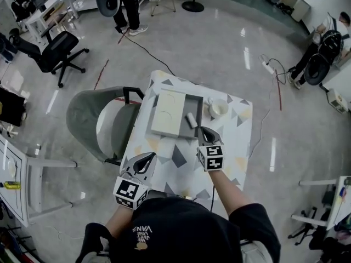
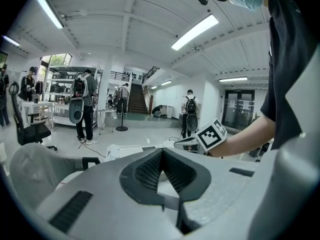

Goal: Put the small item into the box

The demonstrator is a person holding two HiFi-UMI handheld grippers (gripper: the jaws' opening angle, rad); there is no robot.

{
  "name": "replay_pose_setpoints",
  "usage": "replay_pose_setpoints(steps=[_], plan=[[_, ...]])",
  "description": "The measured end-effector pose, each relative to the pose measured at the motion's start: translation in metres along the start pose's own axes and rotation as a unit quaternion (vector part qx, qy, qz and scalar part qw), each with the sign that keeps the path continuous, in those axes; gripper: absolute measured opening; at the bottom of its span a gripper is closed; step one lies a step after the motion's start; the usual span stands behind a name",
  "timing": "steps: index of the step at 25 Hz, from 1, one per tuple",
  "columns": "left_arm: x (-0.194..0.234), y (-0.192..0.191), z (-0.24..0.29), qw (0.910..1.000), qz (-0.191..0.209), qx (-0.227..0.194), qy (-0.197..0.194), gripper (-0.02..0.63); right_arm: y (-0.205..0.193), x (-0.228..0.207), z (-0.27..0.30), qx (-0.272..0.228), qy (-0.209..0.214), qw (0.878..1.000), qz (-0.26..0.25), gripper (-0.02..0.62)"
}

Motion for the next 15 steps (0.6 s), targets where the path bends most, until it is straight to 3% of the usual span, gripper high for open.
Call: replay_pose_setpoints(steps=[15], plan=[[-0.073, -0.002, 0.007, 0.9995, 0.018, -0.017, -0.019, 0.005, -0.009, -0.013, -0.145, -0.07, 0.008, 0.997, 0.018, 0.001]])
Point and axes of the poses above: the fingertips, and each gripper's own axes: z forward along the fingers, x to its left, y out of its top, the point moved 2 cm from there along -z, backward along the fingers, and after that the axes turned 3 degrees about -z, right-handed, at the moved point
